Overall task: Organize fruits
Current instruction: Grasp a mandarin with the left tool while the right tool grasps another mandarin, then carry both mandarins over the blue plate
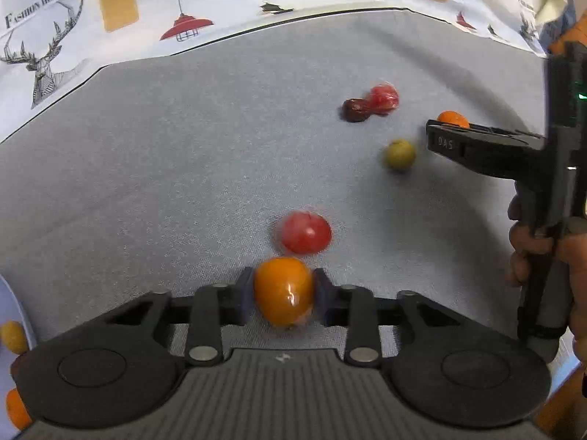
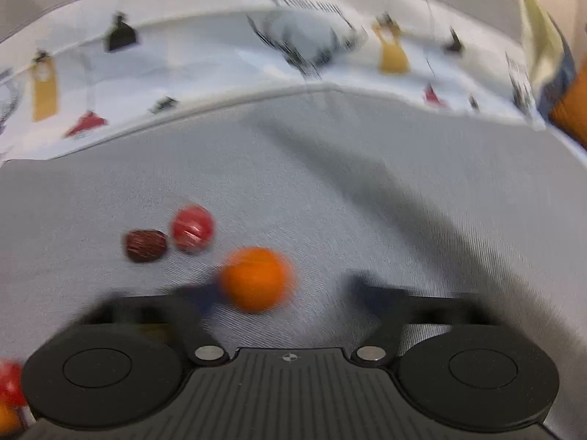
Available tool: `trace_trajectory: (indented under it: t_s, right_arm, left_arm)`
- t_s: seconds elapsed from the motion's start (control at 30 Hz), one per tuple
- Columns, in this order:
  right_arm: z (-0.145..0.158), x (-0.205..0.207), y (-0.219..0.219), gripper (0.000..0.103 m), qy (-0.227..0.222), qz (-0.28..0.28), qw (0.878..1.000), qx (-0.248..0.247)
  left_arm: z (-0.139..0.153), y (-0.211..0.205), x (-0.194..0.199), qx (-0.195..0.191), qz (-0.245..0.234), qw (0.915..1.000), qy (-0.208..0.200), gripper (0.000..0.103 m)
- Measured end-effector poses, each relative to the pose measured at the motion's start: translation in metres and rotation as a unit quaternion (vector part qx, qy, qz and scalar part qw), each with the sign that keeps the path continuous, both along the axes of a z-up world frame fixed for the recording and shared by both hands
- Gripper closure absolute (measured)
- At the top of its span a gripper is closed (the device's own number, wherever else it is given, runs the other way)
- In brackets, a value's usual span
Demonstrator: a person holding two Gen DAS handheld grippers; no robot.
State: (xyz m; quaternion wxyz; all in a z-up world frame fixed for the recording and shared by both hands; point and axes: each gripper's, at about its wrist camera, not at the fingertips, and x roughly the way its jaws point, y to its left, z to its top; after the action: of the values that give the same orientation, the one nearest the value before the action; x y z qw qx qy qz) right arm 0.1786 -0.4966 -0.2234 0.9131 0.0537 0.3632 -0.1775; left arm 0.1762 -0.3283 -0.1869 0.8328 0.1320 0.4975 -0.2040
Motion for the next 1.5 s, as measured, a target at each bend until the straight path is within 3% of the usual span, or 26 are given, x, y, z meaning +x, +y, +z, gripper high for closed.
trace_trajectory:
  t_s: [0.17, 0.3, 0.47, 0.73, 1.0, 1.2, 1.5]
  right_arm:
    - [0.018, -0.02, -0.012, 0.067, -0.014, -0.055, 0.998, 0.041]
    - [0.058, -0.059, -0.013, 0.067, -0.058, -0.083, 0.993, 0.061]
    - [0.117, -0.116, 0.015, 0.067, -0.117, -0.077, 0.987, 0.081]
    - [0.192, -0.198, 0.112, 0.067, -0.155, 0.021, 0.982, 0.106]
    - [0.225, -0.266, 0.211, 0.067, -0.135, 0.125, 0.971, 0.151]
    - [0.234, -0.306, 0.281, 0.067, -0.115, 0.194, 0.966, 0.124]
    - [0.259, -0.335, 0.315, 0.067, -0.14, 0.227, 0.961, 0.071]
  left_arm:
    - [0.017, 0.015, -0.01, 0.003, -0.01, 0.9996, -0.025, 0.067]
    - [0.048, 0.043, -0.025, -0.001, -0.01, 0.999, -0.044, 0.067]
    - [0.097, 0.091, -0.06, -0.002, -0.001, 0.9981, -0.061, 0.067]
    - [0.16, 0.184, -0.124, 0.0, 0.033, 0.9968, -0.073, 0.067]
    - [0.19, 0.27, -0.183, -0.001, 0.081, 0.9942, -0.071, 0.067]
    - [0.205, 0.314, -0.216, -0.03, 0.103, 0.9906, -0.086, 0.067]
    - [0.224, 0.348, -0.248, -0.078, 0.121, 0.9823, -0.119, 0.067]
